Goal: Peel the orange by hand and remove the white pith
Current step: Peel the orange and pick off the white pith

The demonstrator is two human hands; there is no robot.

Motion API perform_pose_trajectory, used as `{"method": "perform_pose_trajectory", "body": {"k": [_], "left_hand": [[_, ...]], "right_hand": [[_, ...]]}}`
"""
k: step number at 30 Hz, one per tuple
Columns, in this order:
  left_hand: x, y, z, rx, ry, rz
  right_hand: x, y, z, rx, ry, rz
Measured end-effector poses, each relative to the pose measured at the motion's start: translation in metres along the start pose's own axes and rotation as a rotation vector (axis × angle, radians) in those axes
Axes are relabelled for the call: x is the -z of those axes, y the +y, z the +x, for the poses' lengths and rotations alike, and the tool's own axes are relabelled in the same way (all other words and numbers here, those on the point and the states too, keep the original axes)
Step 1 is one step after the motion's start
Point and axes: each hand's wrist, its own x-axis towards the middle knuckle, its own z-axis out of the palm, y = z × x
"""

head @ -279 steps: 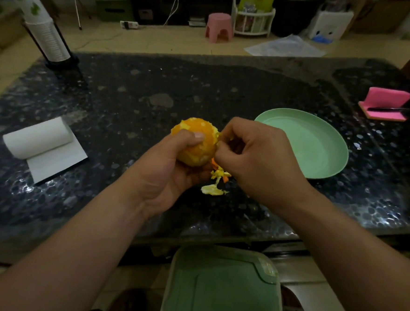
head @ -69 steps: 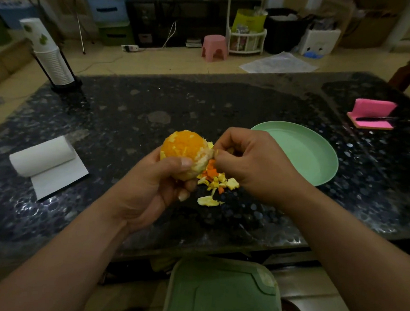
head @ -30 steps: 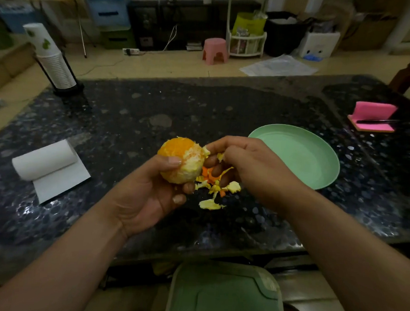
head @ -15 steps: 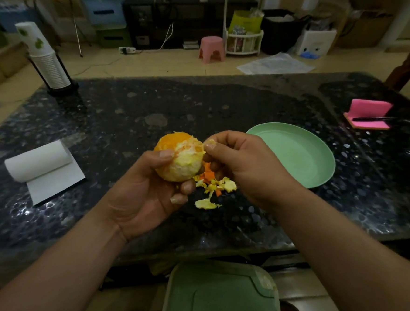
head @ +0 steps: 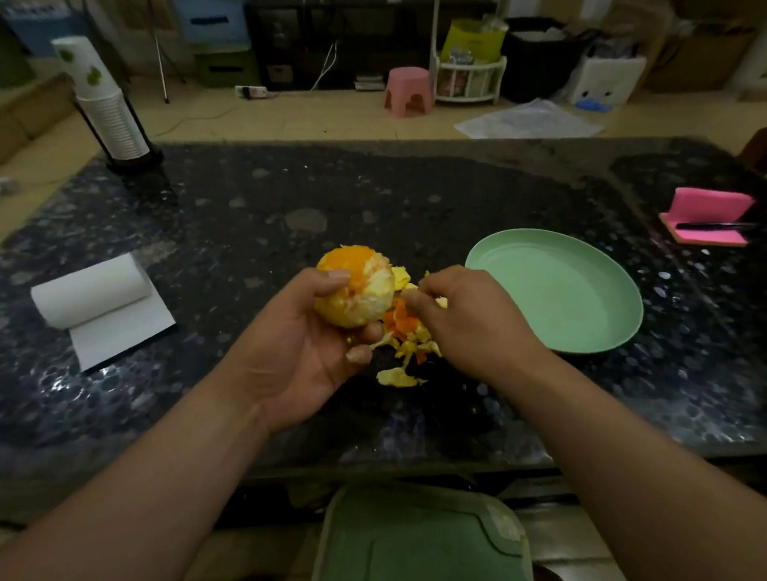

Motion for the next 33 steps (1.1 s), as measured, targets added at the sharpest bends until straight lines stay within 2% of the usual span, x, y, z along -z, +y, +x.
{"method": "perform_pose_trajectory", "body": {"k": [4, 11, 14, 18, 21, 28, 33], "left_hand": [[-0.005, -0.001, 0.002, -0.012, 0.031, 0.015], [-0.008, -0.004, 0.003, -0.01, 0.099, 0.028], [-0.008, -0.006, 0.004, -0.01, 0.134, 0.033], [-0.008, -0.007, 0.006, -0.014, 0.159, 0.043], [-0.008, -0.008, 0.006, -0.025, 0.162, 0.043], [-0.006, -0.007, 0.007, -0.102, 0.115, 0.106], [-0.008, -0.01, 0.007, -0.185, 0.132, 0.203]], "right_hand": [[0.003, -0.002, -0.003, -0.032, 0.033, -0.001], [-0.004, 0.002, 0.0, -0.094, -0.014, -0.097], [-0.007, -0.001, 0.001, -0.071, -0.062, -0.165], [-0.006, -0.007, -0.002, -0.035, -0.034, -0.181], [-0.002, -0.011, -0.006, -0.024, -0.02, -0.07], [0.023, -0.03, -0.024, 0.062, 0.138, 0.338], [0.029, -0.039, -0.032, 0.151, 0.157, 0.338]]}}
